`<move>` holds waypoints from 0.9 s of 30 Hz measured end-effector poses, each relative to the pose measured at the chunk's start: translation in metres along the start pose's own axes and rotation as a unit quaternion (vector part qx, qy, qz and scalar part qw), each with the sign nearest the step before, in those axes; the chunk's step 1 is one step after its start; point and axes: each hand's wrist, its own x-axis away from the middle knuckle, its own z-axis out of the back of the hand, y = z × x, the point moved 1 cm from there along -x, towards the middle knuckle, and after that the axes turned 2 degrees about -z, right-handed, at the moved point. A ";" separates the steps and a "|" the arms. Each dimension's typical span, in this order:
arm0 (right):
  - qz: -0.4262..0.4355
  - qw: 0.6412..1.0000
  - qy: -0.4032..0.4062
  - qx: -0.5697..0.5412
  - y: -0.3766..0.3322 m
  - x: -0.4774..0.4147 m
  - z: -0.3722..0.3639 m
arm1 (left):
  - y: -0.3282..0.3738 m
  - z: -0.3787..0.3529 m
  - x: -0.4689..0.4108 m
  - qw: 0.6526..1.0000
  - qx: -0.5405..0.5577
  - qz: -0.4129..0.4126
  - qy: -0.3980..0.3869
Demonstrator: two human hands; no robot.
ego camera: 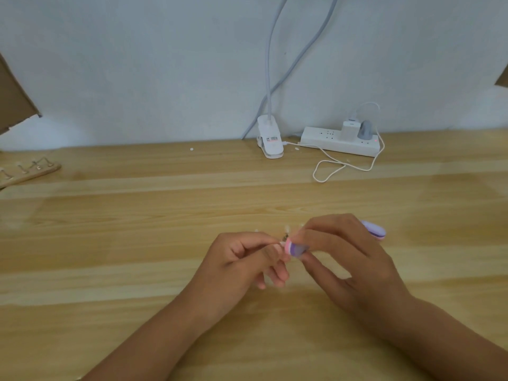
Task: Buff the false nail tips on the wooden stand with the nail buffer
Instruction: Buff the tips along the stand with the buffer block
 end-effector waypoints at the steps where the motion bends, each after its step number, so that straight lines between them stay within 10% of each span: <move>1: 0.014 1.000 -0.006 -0.009 -0.003 0.001 -0.002 | 0.000 -0.001 0.000 1.000 -0.001 -0.004 -0.011; 27: -0.003 1.000 -0.016 0.007 0.010 -0.002 0.004 | 0.000 0.001 0.000 0.986 0.076 0.059 -0.137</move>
